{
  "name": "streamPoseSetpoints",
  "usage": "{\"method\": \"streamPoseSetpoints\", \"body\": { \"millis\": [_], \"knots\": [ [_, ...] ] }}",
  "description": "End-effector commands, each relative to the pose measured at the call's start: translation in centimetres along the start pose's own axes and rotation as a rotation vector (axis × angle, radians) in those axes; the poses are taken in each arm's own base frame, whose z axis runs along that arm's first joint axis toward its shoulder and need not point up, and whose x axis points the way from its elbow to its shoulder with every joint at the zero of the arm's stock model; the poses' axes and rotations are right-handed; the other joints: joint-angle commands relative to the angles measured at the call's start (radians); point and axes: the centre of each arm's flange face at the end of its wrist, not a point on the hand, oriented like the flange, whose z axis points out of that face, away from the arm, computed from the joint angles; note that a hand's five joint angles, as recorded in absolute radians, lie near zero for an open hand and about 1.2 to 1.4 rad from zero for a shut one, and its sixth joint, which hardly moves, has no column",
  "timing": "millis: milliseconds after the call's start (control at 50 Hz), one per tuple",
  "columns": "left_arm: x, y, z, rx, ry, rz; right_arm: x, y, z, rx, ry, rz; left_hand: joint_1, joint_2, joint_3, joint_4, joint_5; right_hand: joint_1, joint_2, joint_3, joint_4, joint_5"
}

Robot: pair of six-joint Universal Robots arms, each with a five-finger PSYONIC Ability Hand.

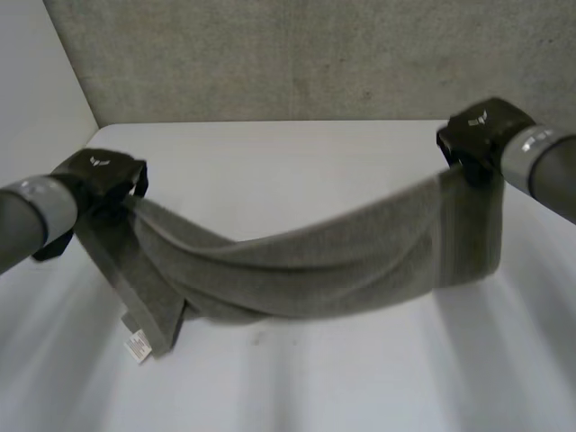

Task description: Fold the towel.

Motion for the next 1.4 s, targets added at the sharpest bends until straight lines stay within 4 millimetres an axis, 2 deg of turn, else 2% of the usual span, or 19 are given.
{"method": "streamPoseSetpoints", "body": {
  "millis": [20,40,80,180,260,320,340,400,480,500,520,540,580,600,640,700,840,1000,1400],
  "knots": [
    [-2.7,-8.4,3.9,0.298,-0.133,0.055,4.9,-5.0,4.9,0.382,0.315,0.147,0.210,0.179,0.181,0.180,0.193,0.023,0.212,0.204,0.203,0.229],
    [-2.7,-8.4,3.9,0.299,-0.134,0.055,4.9,-5.0,4.9,0.384,0.316,0.147,0.210,0.179,0.181,0.180,0.193,0.023,0.212,0.204,0.203,0.229],
    [-4.6,-13.7,3.0,0.517,-0.210,-0.002,7.6,-7.8,4.3,0.579,0.478,0.197,0.210,0.179,0.181,0.180,0.193,0.023,0.212,0.204,0.203,0.229],
    [-6.3,-18.2,0.2,0.738,-0.225,-0.185,10.3,-10.8,1.2,0.771,0.631,0.217,0.210,0.179,0.181,0.180,0.193,0.023,0.212,0.204,0.203,0.229],
    [-6.2,-18.3,-1.0,0.739,-0.209,-0.251,9.5,-10.7,-0.4,0.764,0.589,0.203,0.210,0.179,0.181,0.180,0.193,0.023,0.212,0.204,0.203,0.229],
    [-5.4,-15.5,-0.4,0.626,-0.194,-0.281,8.8,-10.0,-0.5,0.737,0.545,0.194,0.210,0.179,0.181,0.180,0.193,0.023,0.212,0.204,0.203,0.229],
    [-4.9,-13.6,0.1,0.562,-0.181,-0.293,7.8,-9.0,-0.3,0.690,0.487,0.189,0.210,0.179,0.181,0.180,0.193,0.023,0.212,0.204,0.203,0.229],
    [-4.3,-11.8,0.3,0.502,-0.168,-0.306,5.0,-6.5,0.1,0.565,0.330,0.179,0.210,0.179,0.181,0.180,0.193,0.023,0.212,0.204,0.203,0.229],
    [-2.0,-5.6,0.9,0.294,-0.133,-0.347,1.9,-3.6,0.4,0.428,0.164,0.195,0.210,0.179,0.181,0.180,0.193,0.023,0.212,0.204,0.203,0.229],
    [-2.0,-5.6,0.9,0.293,-0.133,-0.347,0.4,-2.1,0.4,0.353,0.098,0.205,0.210,0.179,0.181,0.180,0.193,0.023,0.212,0.204,0.203,0.229],
    [-1.1,-3.3,1.1,0.220,-0.120,-0.353,-0.9,-0.2,0.3,0.273,0.044,0.216,0.210,0.179,0.181,0.180,0.193,0.023,0.212,0.204,0.203,0.229],
    [-1.1,-3.3,1.1,0.220,-0.120,-0.353,-0.9,-0.2,0.3,0.272,0.043,0.216,0.210,0.179,0.181,0.180,0.193,0.023,0.212,0.204,0.203,0.229],
    [1.1,1.8,1.1,0.077,-0.092,-0.327,-3.1,3.7,0.2,0.132,-0.036,0.226,0.210,0.179,0.181,0.180,0.193,0.023,0.212,0.204,0.203,0.229],
    [1.1,1.8,1.1,0.076,-0.092,-0.326,-3.1,3.7,0.2,0.131,-0.036,0.226,0.210,0.179,0.181,0.180,0.193,0.023,0.212,0.204,0.203,0.229],
    [2.7,5.3,0.9,0.006,-0.075,-0.269,-4.8,7.0,-0.2,0.027,-0.080,0.203,0.210,0.179,0.181,0.180,0.193,0.023,0.212,0.204,0.203,0.229],
    [3.8,7.9,0.9,-0.029,-0.066,-0.194,-6.5,9.1,-0.8,-0.032,-0.123,0.191,0.210,0.179,0.181,0.180,0.193,0.023,0.212,0.204,0.203,0.229],
    [4.7,10.0,0.3,-0.049,-0.064,-0.106,-7.0,11.6,-1.3,-0.069,-0.109,0.208,0.210,0.179,0.181,0.180,0.193,0.023,0.212,0.204,0.203,0.229],
    [4.1,10.8,-0.6,-0.067,-0.091,-0.114,-6.3,12.3,-1.1,-0.075,-0.076,0.222,-0.367,-0.399,-0.397,-0.398,-0.385,0.023,0.212,0.204,0.203,0.229],
    [2.6,11.4,-1.6,0.041,-0.209,-0.095,-6.3,12.6,-0.9,-0.073,-0.062,0.311,-0.327,-0.359,-0.357,-0.358,-0.345,0.023,0.212,0.204,0.203,0.229]
  ]
}}
